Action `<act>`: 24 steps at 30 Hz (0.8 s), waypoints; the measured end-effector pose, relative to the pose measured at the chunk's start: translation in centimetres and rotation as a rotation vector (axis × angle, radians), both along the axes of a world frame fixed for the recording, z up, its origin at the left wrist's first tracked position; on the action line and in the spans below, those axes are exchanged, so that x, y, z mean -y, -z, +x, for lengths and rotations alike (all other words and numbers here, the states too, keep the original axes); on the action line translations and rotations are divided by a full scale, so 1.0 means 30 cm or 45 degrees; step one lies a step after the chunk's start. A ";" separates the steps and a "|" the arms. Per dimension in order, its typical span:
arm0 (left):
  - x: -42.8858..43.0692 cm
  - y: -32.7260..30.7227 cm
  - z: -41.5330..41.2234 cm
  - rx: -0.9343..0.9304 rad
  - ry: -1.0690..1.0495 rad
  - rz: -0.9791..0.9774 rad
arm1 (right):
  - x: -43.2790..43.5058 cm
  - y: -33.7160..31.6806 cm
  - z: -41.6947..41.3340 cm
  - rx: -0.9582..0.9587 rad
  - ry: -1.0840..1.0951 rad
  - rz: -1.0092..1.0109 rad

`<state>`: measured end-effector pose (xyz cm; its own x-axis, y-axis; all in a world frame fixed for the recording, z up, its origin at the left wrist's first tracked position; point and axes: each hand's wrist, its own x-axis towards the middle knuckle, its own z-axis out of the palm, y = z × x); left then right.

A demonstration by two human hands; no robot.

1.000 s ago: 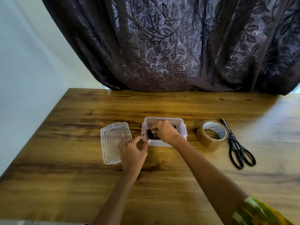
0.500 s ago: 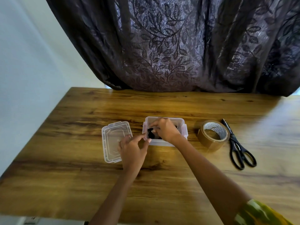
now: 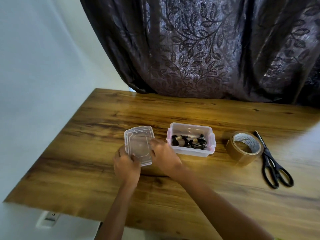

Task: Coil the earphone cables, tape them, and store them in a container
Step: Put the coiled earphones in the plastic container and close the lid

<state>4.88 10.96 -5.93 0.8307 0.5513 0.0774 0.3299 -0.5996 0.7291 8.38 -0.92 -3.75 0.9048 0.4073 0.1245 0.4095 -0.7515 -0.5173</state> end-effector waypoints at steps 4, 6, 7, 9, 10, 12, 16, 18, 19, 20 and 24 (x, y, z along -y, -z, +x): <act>-0.001 0.016 -0.006 -0.009 0.023 -0.058 | -0.030 0.067 -0.002 -0.168 0.120 -0.220; -0.005 0.023 -0.003 0.021 0.019 -0.096 | -0.031 0.081 -0.011 -0.219 0.153 -0.268; -0.007 0.027 -0.001 0.028 0.016 -0.129 | -0.033 0.081 -0.018 -0.220 0.141 -0.309; -0.007 0.023 -0.003 0.024 -0.007 -0.177 | -0.038 0.074 -0.032 -0.168 0.115 -0.329; -0.003 0.015 -0.007 0.039 -0.028 -0.197 | -0.038 0.065 -0.035 -0.163 0.137 -0.246; 0.006 -0.007 -0.020 0.095 -0.093 -0.271 | -0.035 0.032 -0.036 -0.157 0.193 -0.023; 0.033 -0.070 -0.018 0.213 -0.134 -0.477 | -0.008 -0.082 -0.038 -0.117 0.294 0.374; 0.059 -0.120 -0.004 0.299 -0.037 -0.575 | 0.032 -0.151 -0.033 -0.145 0.398 0.568; 0.072 -0.147 0.007 0.343 0.035 -0.614 | 0.059 -0.189 -0.034 -0.172 0.444 0.650; 0.086 -0.177 0.017 0.368 0.122 -0.644 | 0.091 -0.223 -0.030 -0.169 0.483 0.717; 0.132 -0.237 0.073 0.290 0.413 -0.676 | 0.241 -0.330 -0.019 0.066 0.622 0.759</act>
